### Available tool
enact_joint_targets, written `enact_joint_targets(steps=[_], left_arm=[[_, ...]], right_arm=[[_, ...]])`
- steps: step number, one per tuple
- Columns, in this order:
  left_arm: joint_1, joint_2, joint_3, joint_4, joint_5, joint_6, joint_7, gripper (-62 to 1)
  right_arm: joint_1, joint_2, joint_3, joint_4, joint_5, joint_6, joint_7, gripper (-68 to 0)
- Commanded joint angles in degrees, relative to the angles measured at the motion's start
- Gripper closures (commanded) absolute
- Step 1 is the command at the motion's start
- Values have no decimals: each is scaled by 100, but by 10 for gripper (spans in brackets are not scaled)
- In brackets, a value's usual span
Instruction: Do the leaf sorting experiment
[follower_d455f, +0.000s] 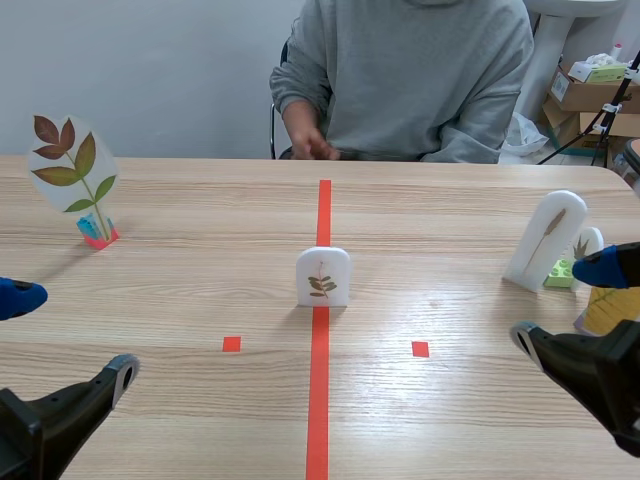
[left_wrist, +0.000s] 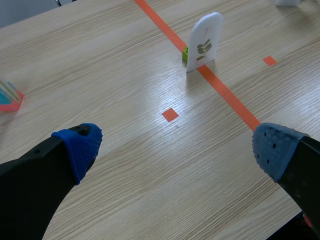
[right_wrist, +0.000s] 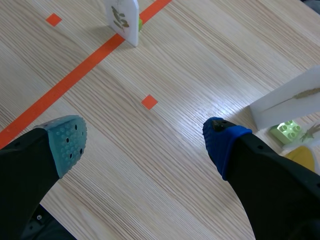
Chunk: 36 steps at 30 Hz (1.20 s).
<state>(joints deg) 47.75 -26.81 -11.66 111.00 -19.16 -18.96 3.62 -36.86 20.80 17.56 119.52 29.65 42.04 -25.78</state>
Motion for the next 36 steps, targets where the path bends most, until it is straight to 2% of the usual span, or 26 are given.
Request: enact_joint_targets(steps=[1, 36], left_arm=[[-15, 42, 7, 28, -35, -9, -70, -623], [-15, 42, 7, 28, -35, -9, -57, -623]], right_arm=[[4, 61, 44, 4, 52, -2, 15, -477], [4, 61, 44, 4, -114, -2, -131, -477]])
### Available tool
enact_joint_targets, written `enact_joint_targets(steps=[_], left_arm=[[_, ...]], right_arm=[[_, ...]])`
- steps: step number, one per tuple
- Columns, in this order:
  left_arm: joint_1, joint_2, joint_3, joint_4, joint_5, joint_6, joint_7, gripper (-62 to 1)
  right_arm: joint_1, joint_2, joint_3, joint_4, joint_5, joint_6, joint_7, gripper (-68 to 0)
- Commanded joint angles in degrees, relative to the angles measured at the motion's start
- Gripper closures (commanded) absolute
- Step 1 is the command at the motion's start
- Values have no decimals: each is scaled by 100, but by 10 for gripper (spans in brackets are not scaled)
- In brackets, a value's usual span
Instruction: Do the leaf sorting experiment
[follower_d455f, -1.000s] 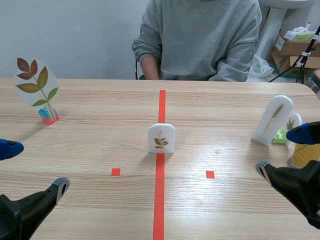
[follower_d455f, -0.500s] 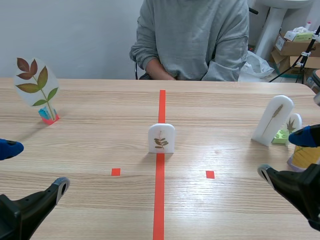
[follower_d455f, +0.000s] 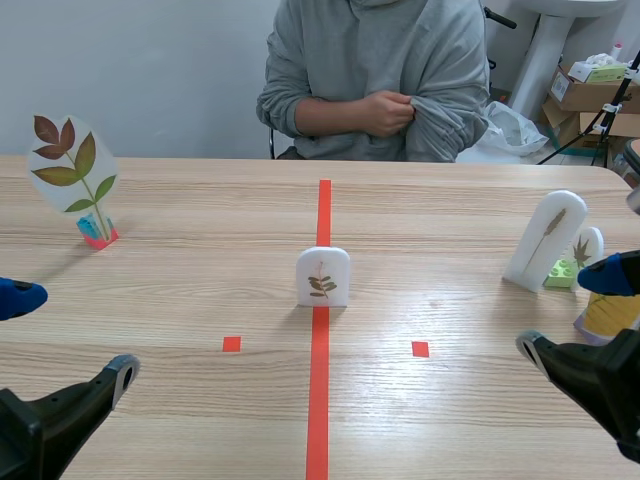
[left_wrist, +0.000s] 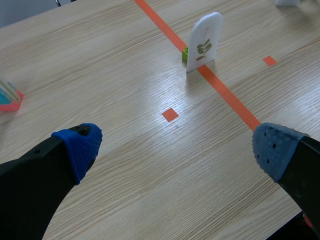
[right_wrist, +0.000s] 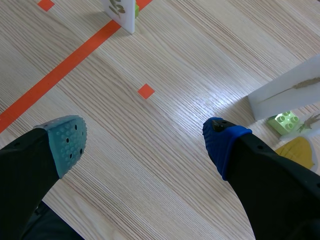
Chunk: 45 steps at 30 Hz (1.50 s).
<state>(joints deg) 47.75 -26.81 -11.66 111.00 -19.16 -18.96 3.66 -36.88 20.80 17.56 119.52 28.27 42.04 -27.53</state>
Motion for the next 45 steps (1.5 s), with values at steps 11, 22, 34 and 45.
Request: enact_joint_targets(steps=[11, 22, 34, 45], left_arm=[[-15, 42, 7, 28, -33, -9, 50, -623], [-15, 42, 7, 28, -33, -9, 96, -623], [-1720, -98, 258, -1064, 402, -1034, 391, -623], [-4894, -304, 2627, -3685, 535, -1488, 326, -623]], right_arm=[[9, 61, 44, 4, 26, -2, 133, -477], [7, 61, 44, 4, 24, -2, 129, -477], [9, 61, 44, 4, 24, -2, 129, -477], [7, 61, 44, 4, 20, -2, 125, -477]])
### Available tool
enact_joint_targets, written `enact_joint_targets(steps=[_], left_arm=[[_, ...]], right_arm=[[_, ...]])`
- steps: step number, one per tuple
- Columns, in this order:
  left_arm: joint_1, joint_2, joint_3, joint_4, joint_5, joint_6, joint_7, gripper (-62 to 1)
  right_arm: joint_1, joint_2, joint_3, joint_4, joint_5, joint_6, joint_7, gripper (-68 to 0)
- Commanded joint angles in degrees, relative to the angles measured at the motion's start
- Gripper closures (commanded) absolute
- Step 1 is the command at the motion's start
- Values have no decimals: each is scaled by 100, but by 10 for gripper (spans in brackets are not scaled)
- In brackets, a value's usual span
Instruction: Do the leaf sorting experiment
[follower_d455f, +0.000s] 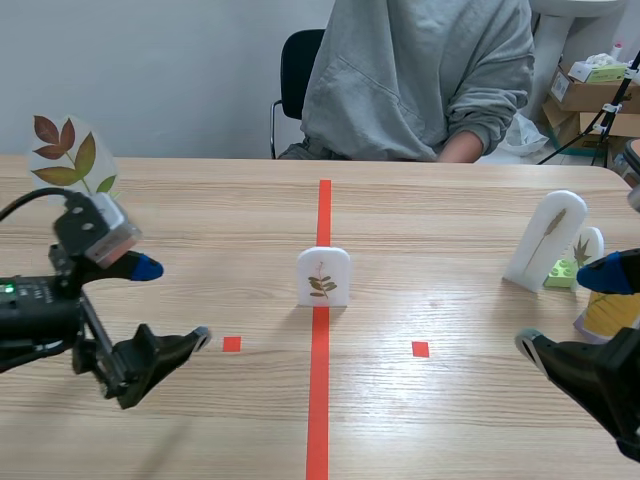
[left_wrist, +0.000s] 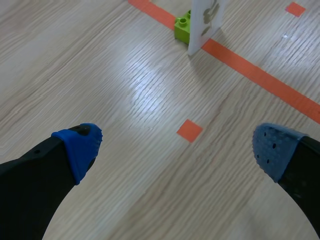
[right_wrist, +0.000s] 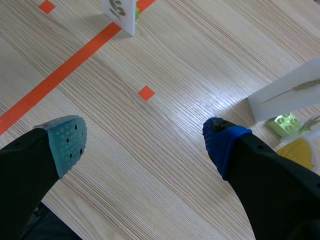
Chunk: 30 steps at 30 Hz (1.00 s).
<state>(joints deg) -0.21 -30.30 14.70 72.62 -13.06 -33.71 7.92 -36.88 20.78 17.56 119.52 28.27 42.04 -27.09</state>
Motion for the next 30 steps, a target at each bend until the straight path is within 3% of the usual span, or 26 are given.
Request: enact_joint_targets(steps=[1, 8, 14, 23, 30], left_arm=[[-361, 92, 216, -57, -59, -13, -101, -623], [-1775, 654, 1410, -1320, 96, -13, -122, -623], [-2319, 1266, 2011, -2041, 221, -9, -125, -623], [-2459, 1967, 2210, -2553, 640, 317, -302, -623], [-2457, 2092, 2210, -2667, 693, 546, -339, -623]], right_arm=[[7, 63, 44, 4, 20, -2, 81, -477], [7, 63, 44, 4, -48, -2, 83, -477], [7, 63, 44, 4, -129, -2, 83, -477], [7, 61, 44, 4, -127, -2, 85, -477], [7, 61, 44, 4, -127, -2, 85, -477]])
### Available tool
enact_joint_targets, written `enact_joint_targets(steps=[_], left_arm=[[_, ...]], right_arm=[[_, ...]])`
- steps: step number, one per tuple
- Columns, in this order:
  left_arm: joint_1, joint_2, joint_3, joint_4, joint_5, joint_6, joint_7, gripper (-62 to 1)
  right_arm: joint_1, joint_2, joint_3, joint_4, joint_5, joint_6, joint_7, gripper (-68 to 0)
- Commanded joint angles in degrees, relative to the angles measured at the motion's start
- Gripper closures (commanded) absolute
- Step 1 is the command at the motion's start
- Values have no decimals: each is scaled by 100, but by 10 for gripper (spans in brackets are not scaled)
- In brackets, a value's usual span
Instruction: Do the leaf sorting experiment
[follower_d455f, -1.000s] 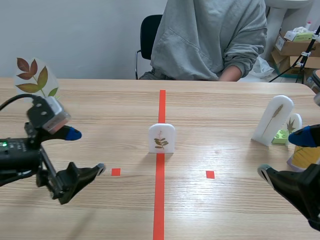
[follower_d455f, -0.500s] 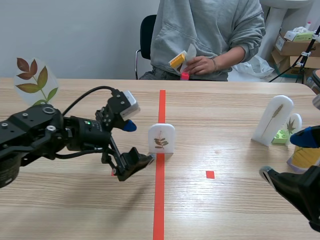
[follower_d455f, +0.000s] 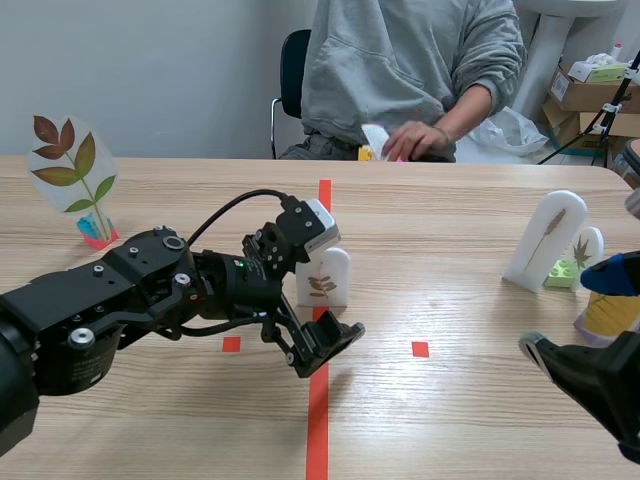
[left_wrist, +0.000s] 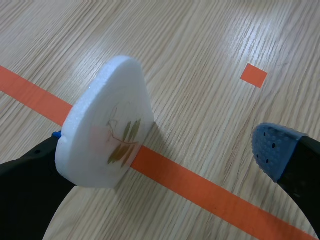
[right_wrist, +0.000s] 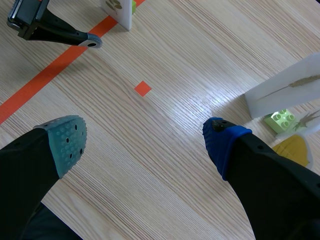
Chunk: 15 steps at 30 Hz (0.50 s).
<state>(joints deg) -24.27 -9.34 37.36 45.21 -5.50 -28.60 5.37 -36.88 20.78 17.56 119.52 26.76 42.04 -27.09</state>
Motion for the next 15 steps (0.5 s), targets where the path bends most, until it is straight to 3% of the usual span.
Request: enact_joint_targets(steps=[1, 3, 7, 15], left_arm=[[-50, -7, -57, 74, -63, 74, -83, -623], [-50, -9, -57, 74, -63, 103, -81, -595], [-50, -4, -57, 74, -63, 103, -83, -432], [-50, -4, -57, 74, -70, 103, -203, -188]], right_arm=[[7, 61, 44, 4, 24, -2, 85, -477], [7, 61, 44, 4, 24, -2, 85, -477], [7, 61, 44, 4, 24, -2, 85, -477], [7, 61, 44, 4, 24, -2, 85, -477]])
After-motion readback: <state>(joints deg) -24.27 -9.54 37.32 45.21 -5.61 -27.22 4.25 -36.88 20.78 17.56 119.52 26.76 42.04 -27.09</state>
